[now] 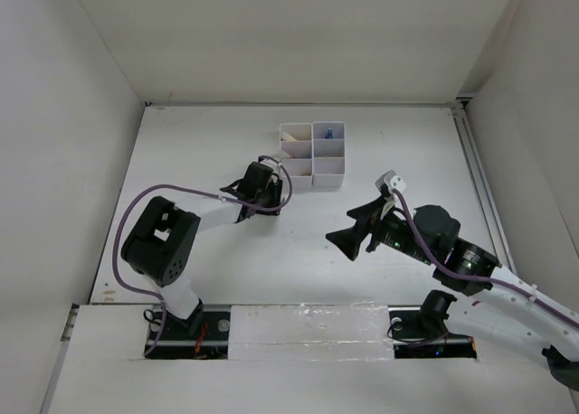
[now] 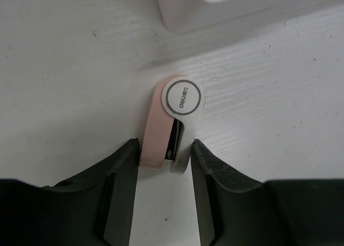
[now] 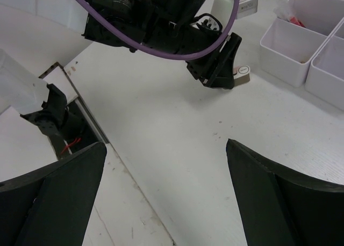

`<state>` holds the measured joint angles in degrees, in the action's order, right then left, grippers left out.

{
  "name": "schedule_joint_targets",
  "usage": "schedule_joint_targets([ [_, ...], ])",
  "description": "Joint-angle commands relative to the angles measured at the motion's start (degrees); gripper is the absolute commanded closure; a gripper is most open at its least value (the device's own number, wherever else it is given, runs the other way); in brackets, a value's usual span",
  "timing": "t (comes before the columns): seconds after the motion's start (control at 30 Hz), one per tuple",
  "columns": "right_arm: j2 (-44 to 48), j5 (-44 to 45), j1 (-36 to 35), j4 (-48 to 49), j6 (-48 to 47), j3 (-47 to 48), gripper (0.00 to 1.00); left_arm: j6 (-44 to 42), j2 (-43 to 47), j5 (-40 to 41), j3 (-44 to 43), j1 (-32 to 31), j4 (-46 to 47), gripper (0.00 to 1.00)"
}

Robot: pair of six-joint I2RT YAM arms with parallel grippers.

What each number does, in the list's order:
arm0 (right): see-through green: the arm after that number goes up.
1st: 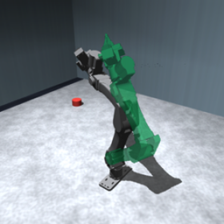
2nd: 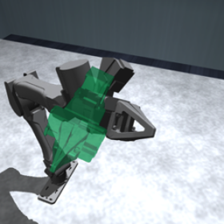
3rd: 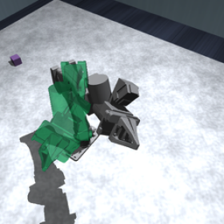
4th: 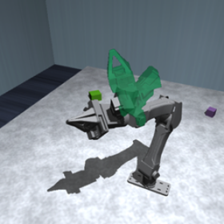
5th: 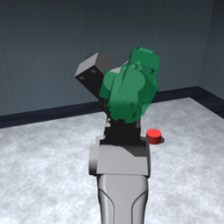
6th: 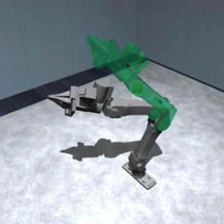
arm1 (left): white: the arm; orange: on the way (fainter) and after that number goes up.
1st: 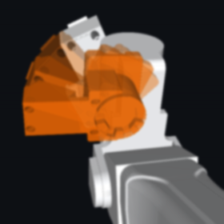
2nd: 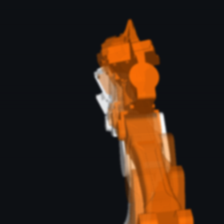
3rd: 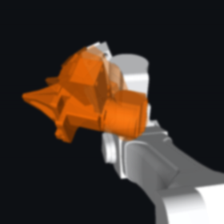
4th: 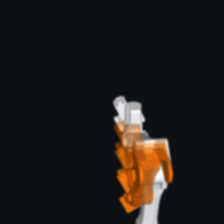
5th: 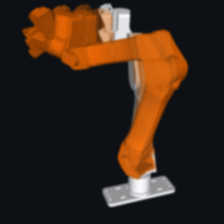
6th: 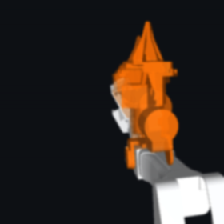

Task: Sort the stationery into containers
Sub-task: Pick up the stapler from the center of the board.

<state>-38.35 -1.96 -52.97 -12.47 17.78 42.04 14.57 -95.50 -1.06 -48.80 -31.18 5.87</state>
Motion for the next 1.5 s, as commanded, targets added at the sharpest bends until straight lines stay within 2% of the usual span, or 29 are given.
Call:
schedule_joint_targets([
  [0.0,0.82,1.16,-0.38,0.17,0.24,2.78,0.01,0.64,-2.05,-0.96,-1.39,-0.37,-3.50,0.69],
  [0.03,0.82,1.17,-0.38,0.16,0.24,2.78,0.01,0.64,-2.66,-0.96,-1.39,-0.37,-3.50,0.72],
  [0.2,1.35,1.17,-0.38,0.16,0.24,2.78,0.01,0.11,-4.87,-0.96,-3.84,-0.90,-5.51,1.00],
  [0.47,1.35,3.00,-0.38,-0.36,0.24,2.78,0.01,-0.42,-6.01,-0.43,-4.99,-4.58,-7.10,1.00],
  [0.6,1.35,4.24,-0.38,-1.59,1.37,3.31,0.01,0.81,-3.56,0.70,-5.52,-6.96,-8.24,1.00],
  [0.73,2.48,7.84,-0.38,-2.73,3.66,3.92,0.01,2.83,-0.83,4.12,-6.66,-11.87,-10.44,1.00],
  [0.83,4.50,15.38,-0.38,-3.61,6.37,3.40,0.01,3.36,1.81,6.33,-7.28,-14.25,-11.76,1.00],
  [0.97,8.81,22.69,-0.38,-3.61,10.60,2.26,0.01,5.03,6.28,6.69,-4.65,-15.32,-10.09,1.00],
  [1.03,10.30,27.07,-0.38,-3.61,12.62,2.26,0.01,5.55,11.98,7.21,-2.02,-16.19,-7.82,1.00],
  [1.13,11.10,29.64,-0.38,-4.75,14.91,2.78,0.01,5.56,16.83,7.74,1.58,-17.51,-4.22,1.00],
  [1.27,6.20,29.12,0.15,-4.23,17.11,4.80,0.01,5.56,24.56,8.27,5.45,-18.82,0.19,1.00],
  [1.47,-2.33,24.11,0.85,2.44,19.66,6.30,0.01,2.49,36.76,15.30,10.56,-25.25,6.87,1.00],
])
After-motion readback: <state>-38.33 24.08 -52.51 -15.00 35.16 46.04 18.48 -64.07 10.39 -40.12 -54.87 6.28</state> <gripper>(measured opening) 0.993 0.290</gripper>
